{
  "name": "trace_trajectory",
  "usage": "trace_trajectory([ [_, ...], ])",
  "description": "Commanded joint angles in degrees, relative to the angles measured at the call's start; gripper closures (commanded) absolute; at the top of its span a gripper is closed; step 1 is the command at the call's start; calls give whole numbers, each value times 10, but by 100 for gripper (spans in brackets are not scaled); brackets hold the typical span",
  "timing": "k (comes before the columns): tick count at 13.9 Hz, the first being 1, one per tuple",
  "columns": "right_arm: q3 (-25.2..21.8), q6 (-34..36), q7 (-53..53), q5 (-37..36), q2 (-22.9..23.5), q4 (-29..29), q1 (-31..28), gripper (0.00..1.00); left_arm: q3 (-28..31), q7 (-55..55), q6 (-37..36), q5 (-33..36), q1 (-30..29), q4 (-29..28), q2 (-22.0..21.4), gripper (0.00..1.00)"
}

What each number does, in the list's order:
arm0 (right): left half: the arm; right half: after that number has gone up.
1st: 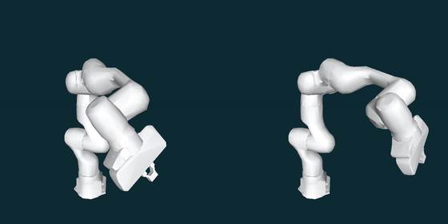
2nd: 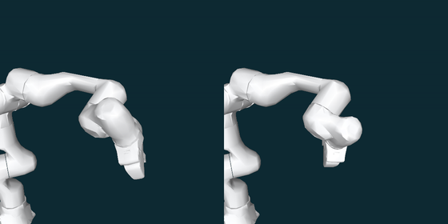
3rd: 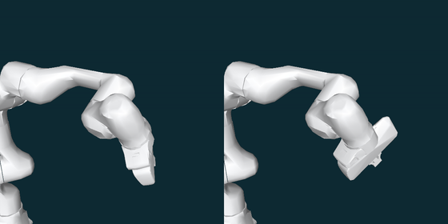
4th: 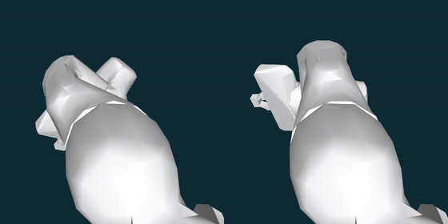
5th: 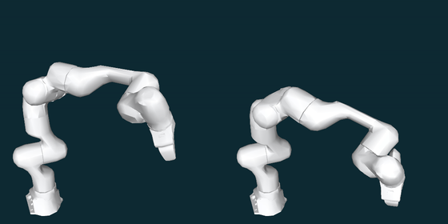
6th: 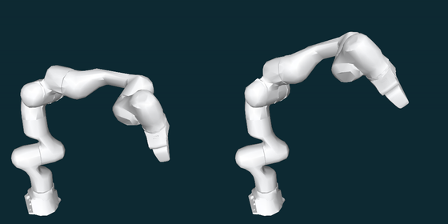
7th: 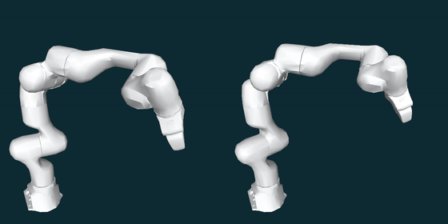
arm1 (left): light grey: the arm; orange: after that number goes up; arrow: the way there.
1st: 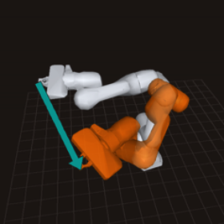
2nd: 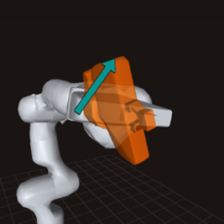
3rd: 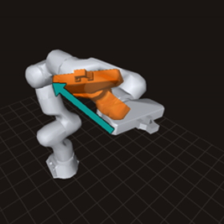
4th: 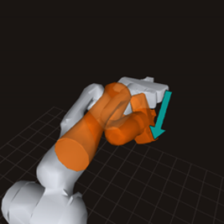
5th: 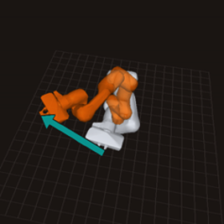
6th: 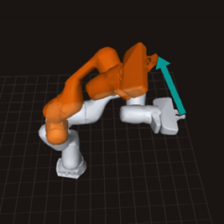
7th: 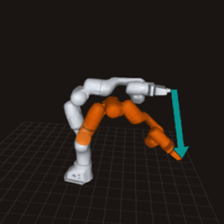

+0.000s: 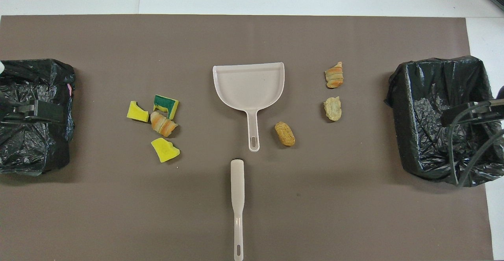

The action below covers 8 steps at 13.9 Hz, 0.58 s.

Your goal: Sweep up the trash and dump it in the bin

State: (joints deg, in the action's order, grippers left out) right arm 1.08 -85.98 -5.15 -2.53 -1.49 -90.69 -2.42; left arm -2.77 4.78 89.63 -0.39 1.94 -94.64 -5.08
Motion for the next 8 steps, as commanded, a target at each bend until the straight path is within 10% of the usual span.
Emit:
trace_trajectory([
  [1,-1,6,2,15,-15,-11,-6,0,1,0,-8,0,-1,1,-5,0],
  [8,0,5,-2,12,-16,-12,-7,0,1,0,-8,0,-1,1,-5,0],
])
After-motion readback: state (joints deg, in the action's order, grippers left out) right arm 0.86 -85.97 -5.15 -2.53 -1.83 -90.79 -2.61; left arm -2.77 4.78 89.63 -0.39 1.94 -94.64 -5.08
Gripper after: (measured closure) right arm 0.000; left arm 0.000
